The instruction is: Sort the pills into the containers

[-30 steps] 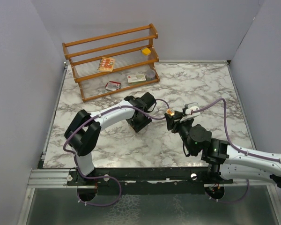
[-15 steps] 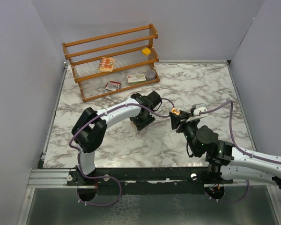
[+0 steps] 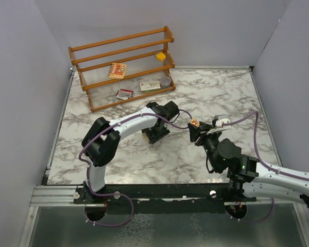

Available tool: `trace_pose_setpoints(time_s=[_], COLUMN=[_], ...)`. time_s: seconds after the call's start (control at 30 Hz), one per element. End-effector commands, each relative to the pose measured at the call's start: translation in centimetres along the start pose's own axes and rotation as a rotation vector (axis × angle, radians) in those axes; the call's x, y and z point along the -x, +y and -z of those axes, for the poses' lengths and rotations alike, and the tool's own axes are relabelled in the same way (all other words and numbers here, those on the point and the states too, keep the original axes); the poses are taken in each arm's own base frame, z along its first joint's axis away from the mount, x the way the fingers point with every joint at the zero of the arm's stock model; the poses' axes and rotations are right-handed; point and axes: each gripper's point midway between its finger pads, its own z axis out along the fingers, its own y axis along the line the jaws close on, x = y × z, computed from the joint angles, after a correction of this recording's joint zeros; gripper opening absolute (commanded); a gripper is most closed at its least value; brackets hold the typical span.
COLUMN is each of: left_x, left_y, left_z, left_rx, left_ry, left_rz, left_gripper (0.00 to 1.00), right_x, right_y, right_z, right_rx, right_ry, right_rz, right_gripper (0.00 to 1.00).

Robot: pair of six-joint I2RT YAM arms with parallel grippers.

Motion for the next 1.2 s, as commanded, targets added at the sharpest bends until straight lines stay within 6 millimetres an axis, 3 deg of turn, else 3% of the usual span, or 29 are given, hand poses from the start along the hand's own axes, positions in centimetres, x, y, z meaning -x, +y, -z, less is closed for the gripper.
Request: trace_pose_setpoints(time_s=[0.0, 0.47, 0.73, 1.17], left_x=[-0.3, 0.6, 0.7, -0.9], left_y=[1.0, 1.9, 1.4, 0.6], left_z=[-0.2, 0.5, 0.4, 0.7], left_rx=[0.089, 0.155, 0.150, 0.123], left_ry=[0.061, 0.055, 0.068, 0.059], left_rz=[-0.008, -0.022, -0.046, -0.047], left_gripper=[0.00, 0.00, 0.00, 0.00], right_x=[-0.3, -0.6, -0.6, -0.9], right_y=[-0.9, -0.7, -0.7, -1.1], right_z=[0.2, 0.1, 0.1, 0.2], right_rx=[-0.039, -0.033, -0.033, -0.047], right_ry=[0.002, 0.006, 0.007, 0.018], right_rz=[-0.009, -0.008, -0.009, -0.015], right_gripper=[0.01, 0.01, 0.01, 0.01])
